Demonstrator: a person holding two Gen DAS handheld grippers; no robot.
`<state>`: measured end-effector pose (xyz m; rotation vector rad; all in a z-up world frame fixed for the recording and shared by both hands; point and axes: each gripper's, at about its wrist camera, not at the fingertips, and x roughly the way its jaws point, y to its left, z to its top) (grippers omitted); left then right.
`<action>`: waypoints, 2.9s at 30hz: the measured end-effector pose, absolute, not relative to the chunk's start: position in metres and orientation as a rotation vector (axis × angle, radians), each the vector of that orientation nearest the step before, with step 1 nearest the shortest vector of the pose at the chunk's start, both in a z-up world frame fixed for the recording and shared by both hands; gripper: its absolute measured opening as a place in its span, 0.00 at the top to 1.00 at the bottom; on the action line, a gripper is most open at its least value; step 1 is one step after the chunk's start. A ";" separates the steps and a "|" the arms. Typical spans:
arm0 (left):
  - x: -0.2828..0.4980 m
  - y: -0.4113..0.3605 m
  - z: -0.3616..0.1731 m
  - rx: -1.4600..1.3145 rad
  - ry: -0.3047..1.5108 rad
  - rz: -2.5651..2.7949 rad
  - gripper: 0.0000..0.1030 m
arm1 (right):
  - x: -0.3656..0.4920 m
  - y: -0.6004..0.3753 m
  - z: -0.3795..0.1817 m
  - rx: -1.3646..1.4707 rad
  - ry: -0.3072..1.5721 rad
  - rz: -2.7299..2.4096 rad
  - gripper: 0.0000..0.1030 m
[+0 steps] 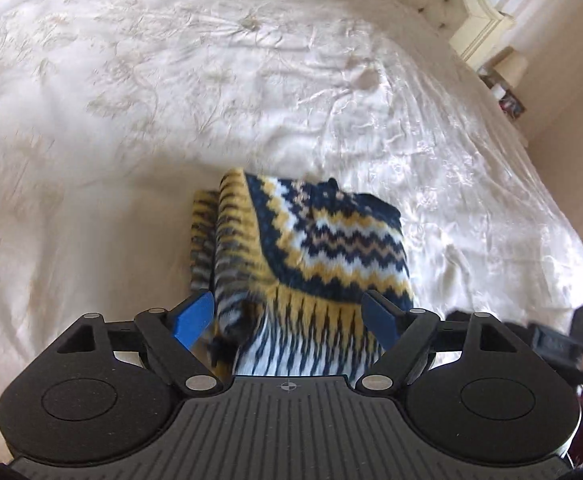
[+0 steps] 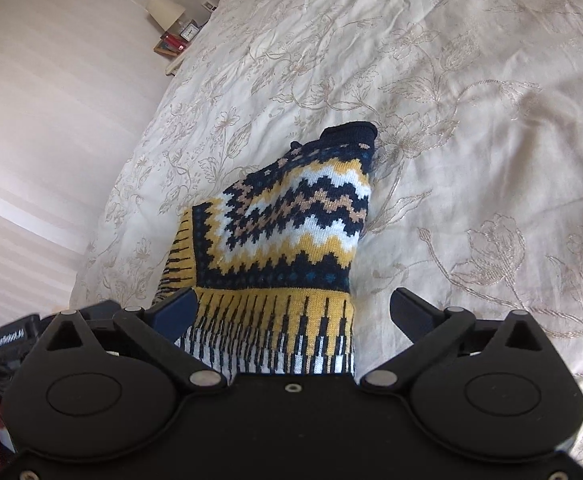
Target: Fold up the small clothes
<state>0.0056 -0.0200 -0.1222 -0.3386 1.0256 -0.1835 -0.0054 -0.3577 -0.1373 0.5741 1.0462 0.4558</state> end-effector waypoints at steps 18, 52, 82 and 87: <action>0.077 -0.001 -0.179 -0.313 1.194 -0.133 0.83 | -0.002 -0.356 -0.129 0.537 1.036 0.386 0.00; 0.008 0.014 -0.161 0.099 1.024 -0.285 0.68 | 0.014 -0.292 -0.140 0.174 1.053 0.186 0.01; -0.037 0.007 -0.112 0.048 0.993 -0.078 0.02 | -0.056 -0.279 -0.109 0.105 0.885 0.199 0.01; -0.056 -0.005 -0.088 0.018 0.978 -0.084 0.02 | -0.079 -0.281 -0.087 0.097 0.840 0.207 0.01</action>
